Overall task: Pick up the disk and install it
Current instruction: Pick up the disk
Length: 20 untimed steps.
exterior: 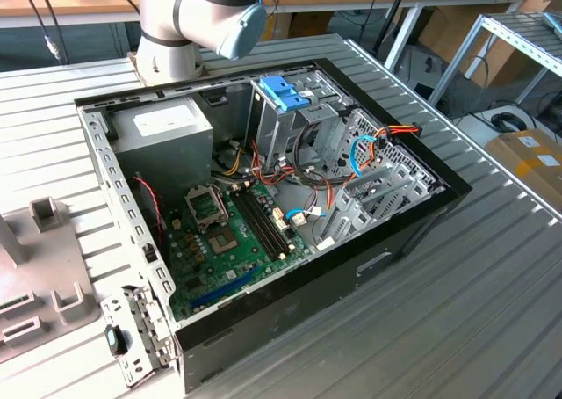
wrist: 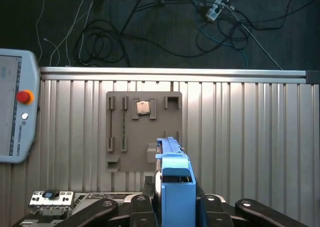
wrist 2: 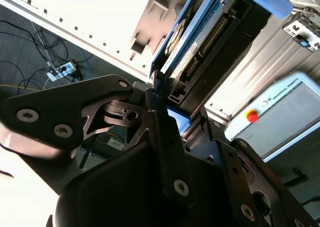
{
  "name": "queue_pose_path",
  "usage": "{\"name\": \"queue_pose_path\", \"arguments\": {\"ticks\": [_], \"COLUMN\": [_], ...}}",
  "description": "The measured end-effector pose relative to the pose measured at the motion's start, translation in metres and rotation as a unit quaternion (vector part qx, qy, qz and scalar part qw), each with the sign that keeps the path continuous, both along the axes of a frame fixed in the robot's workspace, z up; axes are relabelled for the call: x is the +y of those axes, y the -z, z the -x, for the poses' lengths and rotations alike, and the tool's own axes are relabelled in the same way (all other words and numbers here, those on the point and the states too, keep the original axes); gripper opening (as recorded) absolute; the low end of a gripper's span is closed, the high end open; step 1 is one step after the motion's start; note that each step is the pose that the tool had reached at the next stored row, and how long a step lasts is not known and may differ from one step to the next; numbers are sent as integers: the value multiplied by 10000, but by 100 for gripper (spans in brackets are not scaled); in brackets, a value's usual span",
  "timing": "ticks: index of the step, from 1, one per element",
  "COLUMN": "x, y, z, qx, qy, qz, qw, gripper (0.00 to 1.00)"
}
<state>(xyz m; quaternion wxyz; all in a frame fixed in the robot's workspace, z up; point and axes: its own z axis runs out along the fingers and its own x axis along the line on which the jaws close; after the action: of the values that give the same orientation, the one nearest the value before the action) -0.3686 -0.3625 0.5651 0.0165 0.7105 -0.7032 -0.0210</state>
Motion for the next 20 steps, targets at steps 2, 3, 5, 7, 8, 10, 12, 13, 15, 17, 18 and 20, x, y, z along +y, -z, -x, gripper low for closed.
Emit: {"name": "queue_pose_path", "arguments": {"ticks": [2, 3, 5, 7, 8, 10, 12, 13, 15, 17, 18, 20], "x": [-1, -1, -4, -12, -15, -21, -28, -32, -43, -52, -59, -75], "y": [5, 7, 13, 20, 22, 27, 32, 33, 36, 40, 42, 47], "z": [-16, -23, -36, -54, -59, -72, -81, -85, -95, -103, -109, -117], "qx": [0, 0, 0, 0, 0, 0, -1, -1, 0, 0, 1, 0], "qy": [0, 0, 0, 0, 0, 0, 0, 0, 0, 0, 0, 0], "qz": [4, 6, 9, 16, 19, 23, 27, 29, 33, 36, 40, 45], "qw": [10000, 10000, 10000, 10000, 10000, 10000, 10000, 10000, 10000, 10000, 10000, 10000], "gripper": [37, 37, 37, 37, 37, 37, 37, 37, 37, 37, 37, 37]}}
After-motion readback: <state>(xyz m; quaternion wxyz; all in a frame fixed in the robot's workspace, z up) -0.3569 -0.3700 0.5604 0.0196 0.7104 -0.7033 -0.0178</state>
